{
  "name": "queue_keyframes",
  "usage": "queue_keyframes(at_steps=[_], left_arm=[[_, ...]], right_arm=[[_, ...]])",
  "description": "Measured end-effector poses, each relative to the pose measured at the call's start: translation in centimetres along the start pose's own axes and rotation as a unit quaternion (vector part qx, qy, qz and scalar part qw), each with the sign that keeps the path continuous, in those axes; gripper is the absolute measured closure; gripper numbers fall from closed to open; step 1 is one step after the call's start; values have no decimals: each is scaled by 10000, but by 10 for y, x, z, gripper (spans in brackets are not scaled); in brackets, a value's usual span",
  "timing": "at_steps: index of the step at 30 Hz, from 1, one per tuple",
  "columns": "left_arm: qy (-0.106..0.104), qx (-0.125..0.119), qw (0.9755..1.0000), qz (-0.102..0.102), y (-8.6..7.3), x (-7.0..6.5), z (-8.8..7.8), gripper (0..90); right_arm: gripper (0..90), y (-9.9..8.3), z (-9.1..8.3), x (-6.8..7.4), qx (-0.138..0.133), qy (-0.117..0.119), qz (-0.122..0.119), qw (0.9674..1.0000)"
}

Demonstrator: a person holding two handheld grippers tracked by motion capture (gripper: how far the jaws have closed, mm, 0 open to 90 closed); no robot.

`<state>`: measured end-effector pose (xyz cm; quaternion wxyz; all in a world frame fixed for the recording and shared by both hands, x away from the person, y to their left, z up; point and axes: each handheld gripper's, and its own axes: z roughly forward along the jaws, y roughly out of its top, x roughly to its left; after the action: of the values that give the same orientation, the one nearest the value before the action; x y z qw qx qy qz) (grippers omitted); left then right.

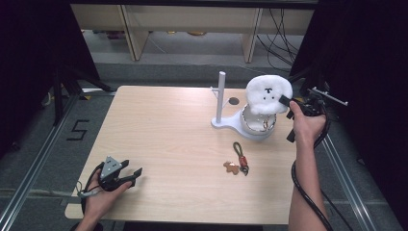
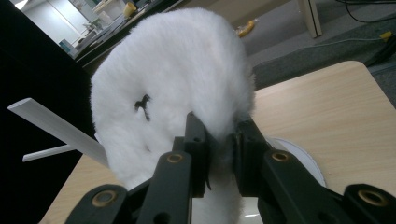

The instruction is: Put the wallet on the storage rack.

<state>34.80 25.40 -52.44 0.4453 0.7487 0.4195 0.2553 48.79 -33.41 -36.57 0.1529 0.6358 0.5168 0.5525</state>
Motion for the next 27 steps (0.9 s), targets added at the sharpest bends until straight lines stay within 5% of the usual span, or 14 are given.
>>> queue_keyframes(at_steps=[4, 5, 27], left_arm=[[-10, -1, 10000, 1, 0, 0, 0, 357], [-12, 2, 10000, 3, 0, 0, 0, 357], [11, -19, 10000, -37, 0, 0, -2, 354]], right_arm=[[789, -1, 6, -3, -6, 2, -140, 9999], [789, -1, 7, 0, 51, 10, 52, 10000], [783, -10, 27, -14, -37, -26, -23, 10000]])
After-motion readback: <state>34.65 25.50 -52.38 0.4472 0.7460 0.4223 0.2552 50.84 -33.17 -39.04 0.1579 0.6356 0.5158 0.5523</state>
